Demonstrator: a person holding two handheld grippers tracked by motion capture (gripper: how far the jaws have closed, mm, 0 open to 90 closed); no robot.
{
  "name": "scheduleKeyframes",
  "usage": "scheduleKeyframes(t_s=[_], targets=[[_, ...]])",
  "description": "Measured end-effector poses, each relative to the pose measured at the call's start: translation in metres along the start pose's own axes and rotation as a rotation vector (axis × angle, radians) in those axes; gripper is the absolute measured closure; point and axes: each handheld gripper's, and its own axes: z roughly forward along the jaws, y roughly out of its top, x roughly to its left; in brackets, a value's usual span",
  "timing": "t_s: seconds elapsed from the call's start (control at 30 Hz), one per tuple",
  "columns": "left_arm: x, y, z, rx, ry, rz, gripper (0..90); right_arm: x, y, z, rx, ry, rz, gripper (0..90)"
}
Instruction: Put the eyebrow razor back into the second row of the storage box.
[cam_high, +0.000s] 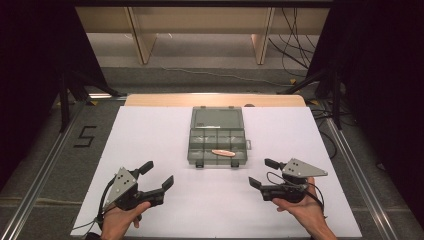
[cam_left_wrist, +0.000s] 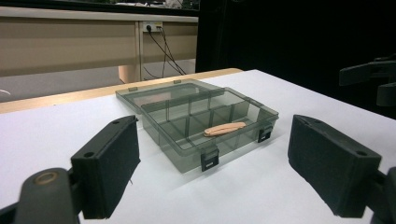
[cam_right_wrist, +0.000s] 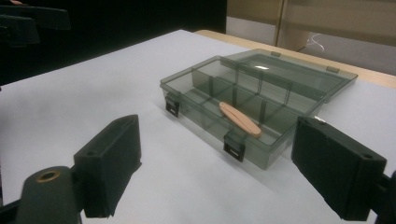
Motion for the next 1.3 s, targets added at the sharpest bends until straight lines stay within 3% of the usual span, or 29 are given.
scheduleKeyframes(t_s=[0.2, 0.33, 0.67, 0.77, 0.87, 0.9, 1.3], targets=[[0.0, -0.0002, -0.0005, 0.002, -0.003, 0.002, 16.1, 0.0009, -0.0018, -0.002, -0.022, 0.001, 0.007, 16.8], [-0.0001, -0.0004, -0.0002, 0.006, -0.004, 0.005, 16.0, 0.0016, -0.0023, -0.0059, 0.004, 0.003, 0.006, 16.6], [-0.0002, -0.0007, 0.0006, 0.009, -0.007, 0.004, 16.0, 0.002, -0.0045, -0.009, -0.037, -0.024, 0.006, 16.0], [-0.0007, -0.0008, 0.0011, 0.009, -0.008, 0.003, 15.9, 0.0015, -0.0044, -0.0101, -0.012, -0.032, 0.007, 16.0], [-0.0004, -0.0008, 0.001, 0.01, -0.007, 0.004, 15.9, 0.0014, -0.0053, -0.0078, -0.033, -0.025, 0.01, 16.1], [-0.0004, -0.0008, 0.001, 0.01, -0.008, 0.003, 16.0, 0.0015, -0.0047, -0.0092, -0.015, -0.031, 0.006, 16.1], [-0.0001, -0.0008, 0.0012, 0.016, -0.006, 0.006, 16.0, 0.0, -0.0044, -0.0092, -0.025, -0.033, 0.003, 16.1]])
